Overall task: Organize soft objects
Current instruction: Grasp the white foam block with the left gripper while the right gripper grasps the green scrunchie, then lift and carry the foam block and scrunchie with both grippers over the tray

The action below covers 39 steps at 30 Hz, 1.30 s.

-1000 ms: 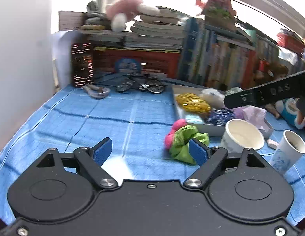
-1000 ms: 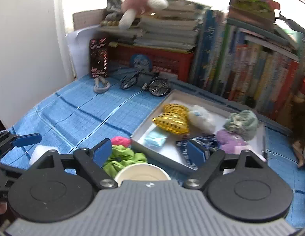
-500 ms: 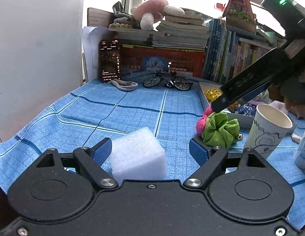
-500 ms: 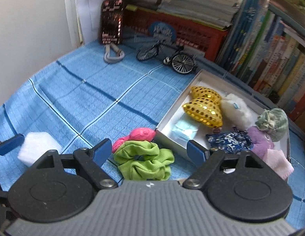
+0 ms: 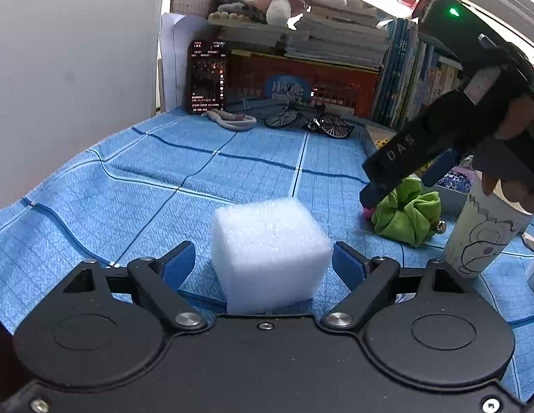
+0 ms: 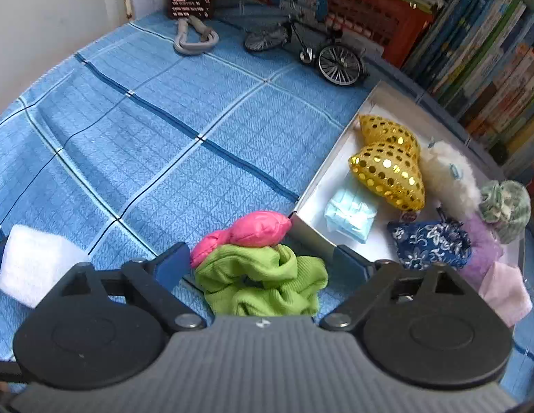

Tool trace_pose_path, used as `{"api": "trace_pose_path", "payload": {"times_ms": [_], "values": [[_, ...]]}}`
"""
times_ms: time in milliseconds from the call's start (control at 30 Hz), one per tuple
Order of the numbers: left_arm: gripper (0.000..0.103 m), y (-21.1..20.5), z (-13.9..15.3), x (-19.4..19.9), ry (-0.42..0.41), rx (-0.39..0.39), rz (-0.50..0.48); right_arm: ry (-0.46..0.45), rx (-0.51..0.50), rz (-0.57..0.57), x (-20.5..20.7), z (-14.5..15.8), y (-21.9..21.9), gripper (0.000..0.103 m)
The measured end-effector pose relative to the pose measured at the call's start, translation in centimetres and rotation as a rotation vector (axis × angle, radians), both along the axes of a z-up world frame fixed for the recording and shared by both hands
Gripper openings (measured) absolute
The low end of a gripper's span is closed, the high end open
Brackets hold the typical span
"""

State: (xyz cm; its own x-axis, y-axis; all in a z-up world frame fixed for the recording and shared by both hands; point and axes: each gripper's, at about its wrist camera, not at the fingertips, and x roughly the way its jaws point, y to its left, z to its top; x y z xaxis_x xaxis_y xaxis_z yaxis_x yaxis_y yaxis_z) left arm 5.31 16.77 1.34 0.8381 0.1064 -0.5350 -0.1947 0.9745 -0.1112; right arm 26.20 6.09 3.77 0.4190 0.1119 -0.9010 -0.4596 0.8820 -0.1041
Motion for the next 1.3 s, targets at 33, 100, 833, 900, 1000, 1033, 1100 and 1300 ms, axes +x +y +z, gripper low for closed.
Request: {"api": "trace_pose_path", "payload": {"times_ms": [33,100,833,900,1000,1033,1100,1300], "values": [[0.085,0.0,-0.1,0.1,0.004,-0.002,0.001,0.010,-0.002,-0.005,0.1,-0.1,0.0,0.096],[0.085,0.1,-0.3,0.3,0.014,-0.012,0.002,0.033,-0.009,-0.011,0.5,-0.5,0.1,0.096],[0.064,-0.1,1.4,0.5,0.011,-0.057,-0.072,-0.111,0.294,-0.033,-3.1,4.7,-3.6,0.053],[0.064,-0.4,2.0,0.5,0.004,-0.050,-0.084,-0.131,0.354,-0.052,-3.8,5.8,-5.3,0.053],[0.064,-0.6,3.0,0.8,-0.002,-0.070,-0.107,-0.169,0.427,-0.091,-4.7,7.5,-8.2,0.053],[0.064,-0.7,3.4,0.9,-0.007,-0.075,-0.118,-0.182,0.447,-0.106,-5.0,8.0,-9.3,0.053],[0.064,-1.3,4.3,1.2,-0.021,-0.067,-0.139,-0.215,0.475,-0.132,-5.6,9.1,-11.3,0.053],[0.064,-3.3,7.4,2.3,-0.061,-0.067,-0.216,-0.305,0.499,-0.225,-7.3,11.2,-17.5,0.054]]}}
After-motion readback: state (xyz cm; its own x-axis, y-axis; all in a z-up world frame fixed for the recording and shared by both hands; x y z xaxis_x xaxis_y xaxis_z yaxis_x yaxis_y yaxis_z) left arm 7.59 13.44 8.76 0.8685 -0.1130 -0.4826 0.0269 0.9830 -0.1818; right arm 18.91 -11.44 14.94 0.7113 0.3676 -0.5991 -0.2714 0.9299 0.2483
